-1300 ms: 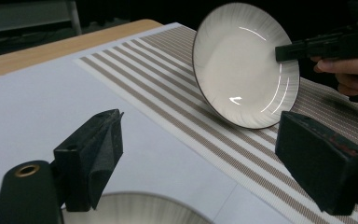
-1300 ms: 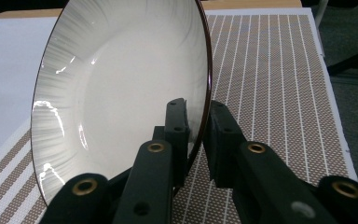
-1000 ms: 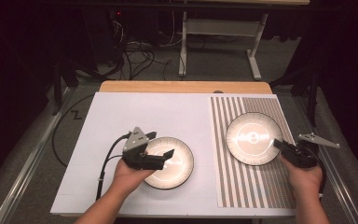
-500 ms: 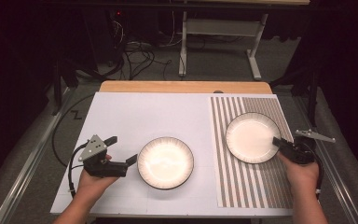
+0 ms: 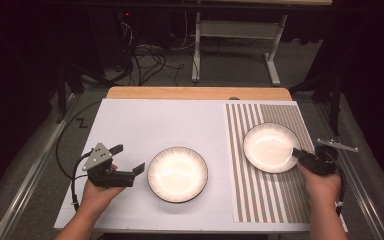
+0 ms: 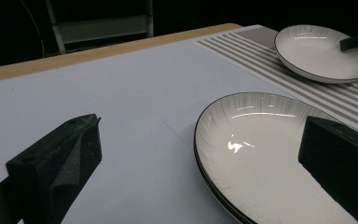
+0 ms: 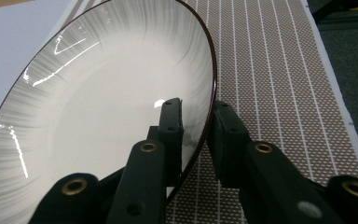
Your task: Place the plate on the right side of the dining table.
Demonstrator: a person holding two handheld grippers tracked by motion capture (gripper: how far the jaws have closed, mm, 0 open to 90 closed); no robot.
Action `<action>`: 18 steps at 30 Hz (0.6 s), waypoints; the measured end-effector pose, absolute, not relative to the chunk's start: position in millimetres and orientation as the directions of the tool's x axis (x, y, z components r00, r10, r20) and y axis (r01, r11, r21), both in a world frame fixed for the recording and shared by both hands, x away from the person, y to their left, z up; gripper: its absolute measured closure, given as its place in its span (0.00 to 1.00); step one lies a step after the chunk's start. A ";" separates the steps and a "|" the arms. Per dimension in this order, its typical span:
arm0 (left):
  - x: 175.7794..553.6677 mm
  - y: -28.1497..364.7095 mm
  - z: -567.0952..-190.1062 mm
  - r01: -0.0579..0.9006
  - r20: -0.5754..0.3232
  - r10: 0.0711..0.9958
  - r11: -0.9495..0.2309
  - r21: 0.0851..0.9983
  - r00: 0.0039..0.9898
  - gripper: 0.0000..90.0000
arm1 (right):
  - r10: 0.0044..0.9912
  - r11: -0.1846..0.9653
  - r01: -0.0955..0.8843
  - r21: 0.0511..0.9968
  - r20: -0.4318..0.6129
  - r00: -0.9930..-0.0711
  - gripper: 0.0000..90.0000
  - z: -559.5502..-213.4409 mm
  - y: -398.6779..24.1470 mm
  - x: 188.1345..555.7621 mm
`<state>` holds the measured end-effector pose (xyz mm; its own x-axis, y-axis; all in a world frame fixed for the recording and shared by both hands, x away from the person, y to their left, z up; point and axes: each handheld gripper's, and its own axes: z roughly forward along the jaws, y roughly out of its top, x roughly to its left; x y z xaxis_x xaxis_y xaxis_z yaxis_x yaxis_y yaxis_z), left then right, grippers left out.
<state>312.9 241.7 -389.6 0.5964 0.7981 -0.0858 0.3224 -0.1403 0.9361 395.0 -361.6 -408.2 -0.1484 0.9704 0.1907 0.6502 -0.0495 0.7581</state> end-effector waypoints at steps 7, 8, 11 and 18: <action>312.6 240.0 -391.2 0.320 -0.082 0.804 -0.139 0.937 0.590 0.00 | 0.980 -0.047 0.659 0.751 0.164 -0.116 0.86 -419.0 -366.0 392.6; 312.5 240.6 -391.1 0.321 -0.080 0.803 -0.143 0.936 0.590 0.00 | 0.978 -0.060 0.656 0.753 0.175 -0.111 0.86 -419.5 -366.0 391.3; 313.3 242.6 -392.5 0.327 -0.085 0.808 -0.138 0.935 0.583 0.00 | 0.982 -0.041 0.645 0.763 0.151 -0.115 0.82 -419.1 -364.7 389.7; 310.2 246.4 -395.4 0.333 -0.091 0.820 -0.126 0.934 0.565 0.01 | 0.984 0.003 0.553 0.833 0.096 -0.150 0.72 -408.4 -360.1 373.9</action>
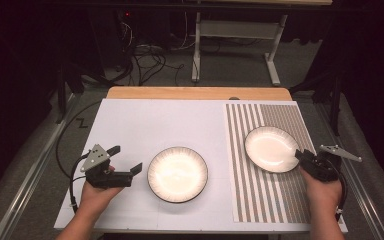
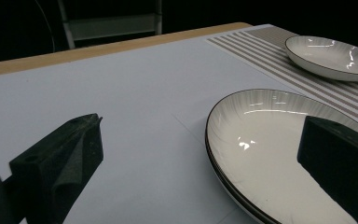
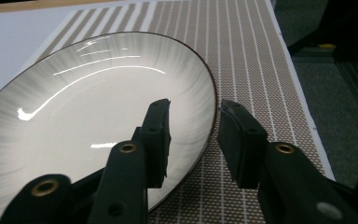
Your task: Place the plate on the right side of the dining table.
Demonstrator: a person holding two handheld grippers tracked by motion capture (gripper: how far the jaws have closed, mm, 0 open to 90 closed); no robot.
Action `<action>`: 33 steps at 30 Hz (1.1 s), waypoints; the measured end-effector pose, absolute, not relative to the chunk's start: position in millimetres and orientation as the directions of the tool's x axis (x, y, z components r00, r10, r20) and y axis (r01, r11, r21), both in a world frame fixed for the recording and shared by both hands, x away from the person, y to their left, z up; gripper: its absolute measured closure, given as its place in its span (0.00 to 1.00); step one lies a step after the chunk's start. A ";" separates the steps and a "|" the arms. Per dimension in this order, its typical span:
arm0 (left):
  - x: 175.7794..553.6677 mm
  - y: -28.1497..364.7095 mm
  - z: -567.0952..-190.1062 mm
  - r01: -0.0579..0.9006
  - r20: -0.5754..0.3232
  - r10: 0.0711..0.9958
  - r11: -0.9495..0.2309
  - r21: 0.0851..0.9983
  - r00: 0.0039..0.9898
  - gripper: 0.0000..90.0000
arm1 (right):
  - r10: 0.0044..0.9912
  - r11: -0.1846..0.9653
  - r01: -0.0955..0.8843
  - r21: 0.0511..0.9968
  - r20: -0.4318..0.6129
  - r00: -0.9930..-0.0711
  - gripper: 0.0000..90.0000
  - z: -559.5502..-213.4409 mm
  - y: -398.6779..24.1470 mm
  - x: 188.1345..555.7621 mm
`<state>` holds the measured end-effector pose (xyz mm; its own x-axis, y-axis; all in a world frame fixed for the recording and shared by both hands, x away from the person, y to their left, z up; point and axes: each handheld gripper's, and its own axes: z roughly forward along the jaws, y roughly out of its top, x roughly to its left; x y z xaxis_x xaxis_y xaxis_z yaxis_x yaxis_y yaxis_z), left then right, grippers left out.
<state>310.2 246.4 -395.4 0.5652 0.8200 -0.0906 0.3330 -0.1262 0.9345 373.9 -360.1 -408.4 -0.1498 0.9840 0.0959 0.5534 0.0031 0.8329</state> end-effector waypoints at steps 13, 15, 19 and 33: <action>307.9 239.3 -400.6 0.337 -0.062 0.820 -0.164 0.927 0.569 0.01 | 0.909 0.156 0.405 0.901 0.029 -0.415 0.36 -387.1 -309.8 349.5; 307.0 238.4 -400.1 0.337 -0.072 0.819 -0.153 0.929 0.570 0.01 | 0.890 0.170 0.384 0.908 0.026 -0.456 0.30 -384.6 -296.5 344.9; 304.2 238.3 -397.2 0.325 -0.075 0.814 -0.144 0.935 0.577 0.01 | 0.855 0.195 0.351 0.916 0.017 -0.518 0.20 -382.4 -275.1 337.7; 303.1 240.1 -395.6 0.308 -0.054 0.814 -0.157 0.938 0.579 0.01 | 0.773 0.222 0.286 0.932 0.010 -0.634 0.01 -378.9 -228.8 317.1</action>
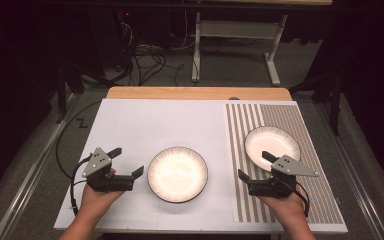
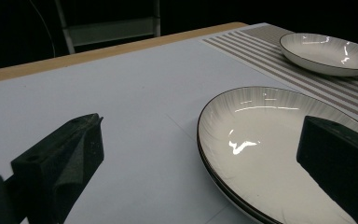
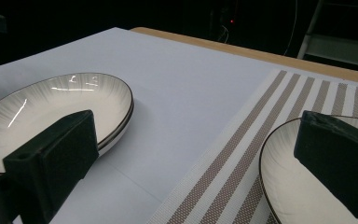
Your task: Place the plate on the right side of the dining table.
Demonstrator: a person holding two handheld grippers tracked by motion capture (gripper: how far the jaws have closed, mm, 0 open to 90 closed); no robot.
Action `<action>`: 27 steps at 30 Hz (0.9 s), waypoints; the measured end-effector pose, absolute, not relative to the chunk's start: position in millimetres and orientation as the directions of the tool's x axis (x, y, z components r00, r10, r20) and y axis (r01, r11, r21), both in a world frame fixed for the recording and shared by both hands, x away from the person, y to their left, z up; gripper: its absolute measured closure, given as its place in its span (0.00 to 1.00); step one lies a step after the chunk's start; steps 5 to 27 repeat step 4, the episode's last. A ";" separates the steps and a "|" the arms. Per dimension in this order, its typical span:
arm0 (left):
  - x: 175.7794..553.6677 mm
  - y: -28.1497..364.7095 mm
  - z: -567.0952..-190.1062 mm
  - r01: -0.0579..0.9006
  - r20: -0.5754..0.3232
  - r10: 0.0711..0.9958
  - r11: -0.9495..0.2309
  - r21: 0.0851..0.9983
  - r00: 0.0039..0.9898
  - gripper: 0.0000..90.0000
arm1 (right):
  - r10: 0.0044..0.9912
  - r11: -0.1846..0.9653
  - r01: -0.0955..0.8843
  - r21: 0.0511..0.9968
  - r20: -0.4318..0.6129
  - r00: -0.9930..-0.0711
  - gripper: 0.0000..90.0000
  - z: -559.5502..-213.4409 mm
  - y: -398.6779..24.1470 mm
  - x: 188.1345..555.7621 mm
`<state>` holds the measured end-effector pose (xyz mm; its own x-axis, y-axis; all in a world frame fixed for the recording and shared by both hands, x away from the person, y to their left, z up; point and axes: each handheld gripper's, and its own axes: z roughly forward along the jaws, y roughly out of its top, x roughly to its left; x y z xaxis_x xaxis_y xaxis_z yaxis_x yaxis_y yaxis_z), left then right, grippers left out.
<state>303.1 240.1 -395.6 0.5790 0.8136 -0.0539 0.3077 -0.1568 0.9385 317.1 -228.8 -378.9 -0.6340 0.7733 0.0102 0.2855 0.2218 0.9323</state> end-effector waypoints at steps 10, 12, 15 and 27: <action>303.1 240.5 -395.5 0.304 -0.048 0.813 -0.162 0.939 0.580 0.01 | 0.771 0.227 0.280 0.933 0.004 -0.636 0.01 -379.8 -226.5 317.0; 303.1 240.5 -395.5 0.304 -0.048 0.813 -0.162 0.939 0.580 0.01 | 0.771 0.227 0.280 0.933 0.004 -0.636 0.01 -379.8 -226.5 317.0; 303.1 240.5 -395.5 0.304 -0.048 0.813 -0.162 0.939 0.580 0.01 | 0.771 0.227 0.280 0.933 0.004 -0.636 0.01 -379.8 -226.5 317.0; 303.1 240.5 -395.5 0.304 -0.048 0.813 -0.162 0.939 0.580 0.01 | 0.771 0.227 0.280 0.933 0.004 -0.636 0.01 -379.8 -226.5 317.0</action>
